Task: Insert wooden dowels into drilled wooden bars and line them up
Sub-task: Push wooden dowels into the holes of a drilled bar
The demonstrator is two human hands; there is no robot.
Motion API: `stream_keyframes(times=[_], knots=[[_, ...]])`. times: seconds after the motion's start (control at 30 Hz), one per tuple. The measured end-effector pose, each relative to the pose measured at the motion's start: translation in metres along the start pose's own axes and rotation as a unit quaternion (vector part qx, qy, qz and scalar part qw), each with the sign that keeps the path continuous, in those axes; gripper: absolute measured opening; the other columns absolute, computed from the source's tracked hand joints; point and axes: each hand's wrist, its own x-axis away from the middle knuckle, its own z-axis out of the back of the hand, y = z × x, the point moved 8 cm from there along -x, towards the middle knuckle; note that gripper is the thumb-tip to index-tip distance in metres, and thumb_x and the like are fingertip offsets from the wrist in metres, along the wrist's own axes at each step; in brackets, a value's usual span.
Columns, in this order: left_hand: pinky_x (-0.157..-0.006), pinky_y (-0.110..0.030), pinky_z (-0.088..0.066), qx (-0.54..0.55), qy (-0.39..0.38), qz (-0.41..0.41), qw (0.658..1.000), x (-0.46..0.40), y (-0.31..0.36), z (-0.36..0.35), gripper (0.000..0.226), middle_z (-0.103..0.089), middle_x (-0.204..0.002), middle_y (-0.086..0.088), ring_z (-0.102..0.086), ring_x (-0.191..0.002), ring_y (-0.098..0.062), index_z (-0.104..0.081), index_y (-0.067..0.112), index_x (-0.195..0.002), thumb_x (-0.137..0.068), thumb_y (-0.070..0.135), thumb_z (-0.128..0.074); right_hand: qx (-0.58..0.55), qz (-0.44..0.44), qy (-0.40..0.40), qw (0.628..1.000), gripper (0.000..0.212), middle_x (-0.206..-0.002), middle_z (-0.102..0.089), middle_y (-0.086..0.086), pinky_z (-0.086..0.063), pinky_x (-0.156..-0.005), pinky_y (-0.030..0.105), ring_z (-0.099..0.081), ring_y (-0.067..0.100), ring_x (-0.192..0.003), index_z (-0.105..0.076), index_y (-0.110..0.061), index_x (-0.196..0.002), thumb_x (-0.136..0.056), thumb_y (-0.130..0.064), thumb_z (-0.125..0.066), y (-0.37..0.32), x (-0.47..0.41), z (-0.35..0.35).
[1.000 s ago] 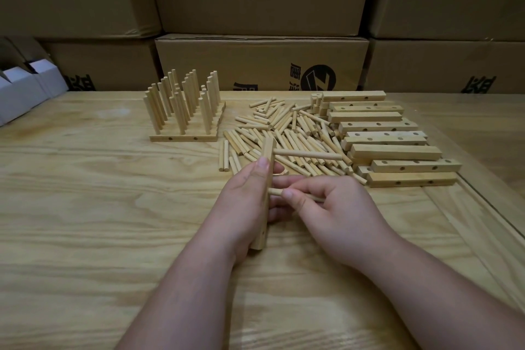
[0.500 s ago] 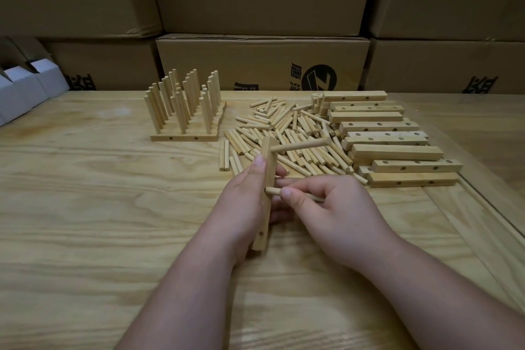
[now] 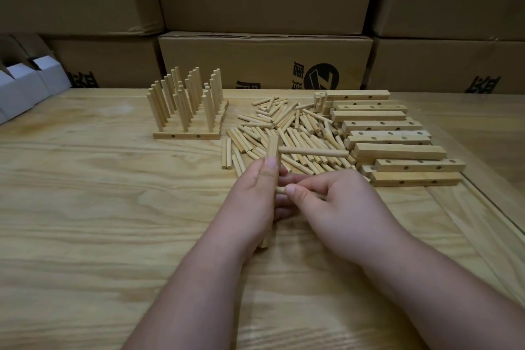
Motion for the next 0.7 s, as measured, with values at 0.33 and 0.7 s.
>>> stream_keyframes(times=[0.33,0.7], knots=[[-0.062,-0.024,-0.057,-0.033,0.013,0.005,0.999,0.001,0.001,0.002,0.034,-0.076,-0.081,0.002,-0.075,-0.075,-0.018,-0.059,0.016,-0.097,-0.108,0.040,-0.038,0.053,-0.015,0.027,0.998,0.018,-0.074,-0.064,-0.042,-0.041,-0.062,0.000,-0.060,-0.020,-0.081,-0.080,-0.034,-0.080,-0.092,-0.030,-0.067,0.000,0.000,0.003],[-0.064,-0.028,-0.060,0.004,-0.009,0.020,1.000,0.004,0.005,0.000,0.035,-0.076,-0.075,0.001,-0.075,-0.073,-0.018,-0.056,0.010,-0.098,-0.109,0.037,-0.036,-0.106,-0.063,-0.018,0.992,0.023,-0.096,-0.074,-0.026,-0.049,-0.098,0.026,-0.064,-0.012,-0.102,-0.083,-0.025,-0.082,-0.096,-0.019,-0.065,0.012,0.001,-0.009]])
